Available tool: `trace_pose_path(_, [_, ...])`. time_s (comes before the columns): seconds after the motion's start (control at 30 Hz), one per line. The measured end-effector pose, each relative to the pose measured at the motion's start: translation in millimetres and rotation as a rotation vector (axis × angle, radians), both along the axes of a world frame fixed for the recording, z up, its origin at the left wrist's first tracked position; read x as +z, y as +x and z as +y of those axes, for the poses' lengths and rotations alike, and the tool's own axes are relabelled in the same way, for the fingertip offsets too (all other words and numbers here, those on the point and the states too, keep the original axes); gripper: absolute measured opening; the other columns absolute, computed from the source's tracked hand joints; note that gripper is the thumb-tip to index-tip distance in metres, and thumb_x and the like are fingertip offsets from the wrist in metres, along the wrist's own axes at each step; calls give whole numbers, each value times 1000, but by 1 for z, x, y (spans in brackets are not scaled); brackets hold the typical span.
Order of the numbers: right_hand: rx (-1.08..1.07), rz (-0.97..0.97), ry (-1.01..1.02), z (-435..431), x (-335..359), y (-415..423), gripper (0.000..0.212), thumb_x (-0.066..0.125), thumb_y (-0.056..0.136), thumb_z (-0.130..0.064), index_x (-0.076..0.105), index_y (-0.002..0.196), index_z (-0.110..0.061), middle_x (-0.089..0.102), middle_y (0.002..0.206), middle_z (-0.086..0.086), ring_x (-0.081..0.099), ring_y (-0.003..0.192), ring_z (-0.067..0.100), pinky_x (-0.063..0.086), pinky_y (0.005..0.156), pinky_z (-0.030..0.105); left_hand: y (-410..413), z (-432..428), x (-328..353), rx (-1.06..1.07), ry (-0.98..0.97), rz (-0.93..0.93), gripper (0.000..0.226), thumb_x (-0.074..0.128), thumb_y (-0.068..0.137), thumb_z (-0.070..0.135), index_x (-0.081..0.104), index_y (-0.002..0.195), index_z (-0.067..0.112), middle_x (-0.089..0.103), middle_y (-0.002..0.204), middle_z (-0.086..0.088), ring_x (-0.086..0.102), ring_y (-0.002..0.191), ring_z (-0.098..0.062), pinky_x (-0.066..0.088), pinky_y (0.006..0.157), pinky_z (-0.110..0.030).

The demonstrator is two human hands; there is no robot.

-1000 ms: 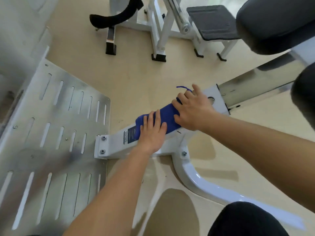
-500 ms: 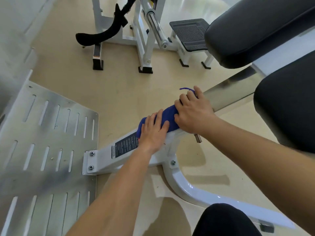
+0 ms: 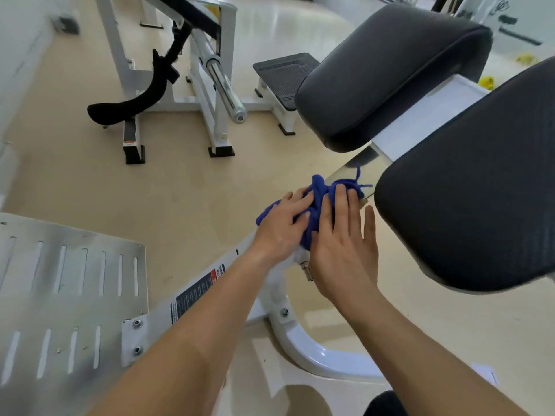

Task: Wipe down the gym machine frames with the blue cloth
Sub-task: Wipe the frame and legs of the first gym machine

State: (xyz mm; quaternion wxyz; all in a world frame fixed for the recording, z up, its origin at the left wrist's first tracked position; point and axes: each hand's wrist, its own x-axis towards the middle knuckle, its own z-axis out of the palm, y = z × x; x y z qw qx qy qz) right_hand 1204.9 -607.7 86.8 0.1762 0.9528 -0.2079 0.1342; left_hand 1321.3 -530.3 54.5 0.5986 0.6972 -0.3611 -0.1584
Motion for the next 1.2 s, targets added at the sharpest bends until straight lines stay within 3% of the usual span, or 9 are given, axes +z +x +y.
trace_pose_path(0.13, [-84,-159,119,15,-9,7,72,42,99,-32,11,157,-1,0,164,20,-4,152,31,7,123,49,10,-16,21,-90,-19,2,51,42,99,-3,46,147,15,37,156,8,30,144,-3,22,121,-26])
trace_pose_path(0.33, [-213,-330,222,15,-16,24,70,35,101,-34,6,158,-8,-4,165,14,-11,152,25,4,124,47,32,-37,49,-196,-40,-83,46,44,101,-1,49,143,15,42,152,7,33,136,7,24,109,-5])
trace_pose_path(0.53, [-131,-283,186,18,-29,14,71,50,90,-17,22,155,-4,10,164,17,4,151,31,11,120,50,26,-3,14,-81,4,-271,44,44,103,12,51,141,33,52,119,47,55,105,17,43,91,-12])
trace_pose_path(0.6, [-81,-326,178,20,-32,9,64,54,88,-13,37,149,-4,26,159,16,16,149,31,24,117,51,27,9,8,-13,70,-379,44,47,101,13,54,140,34,58,128,32,62,102,5,50,89,-23])
trace_pose_path(0.7, [-66,-436,378,28,-33,3,47,52,91,-11,51,138,-10,43,146,7,38,132,24,43,103,39,14,21,2,105,103,-433,41,55,97,10,60,134,27,55,141,11,52,129,-4,41,107,-20])
trace_pose_path(0.77, [-103,-453,613,37,-34,-7,45,47,95,-17,47,139,-20,39,141,-2,41,121,16,41,91,26,-5,33,-1,149,97,-458,39,57,96,8,62,132,22,57,139,6,51,129,-4,39,107,-17])
trace_pose_path(0.93, [-150,-466,856,56,-50,-51,45,54,87,-1,54,131,-12,42,138,4,51,118,21,48,88,31,-54,79,-32,225,203,-456,38,60,94,5,65,129,18,60,135,0,56,124,-7,46,101,-23])
trace_pose_path(1.1, [-189,-449,1087,79,-89,-108,50,60,88,0,53,136,-12,36,128,-10,38,105,-9,29,90,-2,-119,114,-70,299,305,-444,32,63,91,12,70,121,18,66,128,1,63,114,-7,50,92,-23])
trace_pose_path(1.2, [-281,-377,1200,89,-109,-125,51,60,89,-3,50,138,-15,33,127,-12,40,95,-17,34,85,7,-136,116,-86,340,415,-284,26,67,88,12,74,112,21,72,116,5,68,104,-13,53,88,-30])
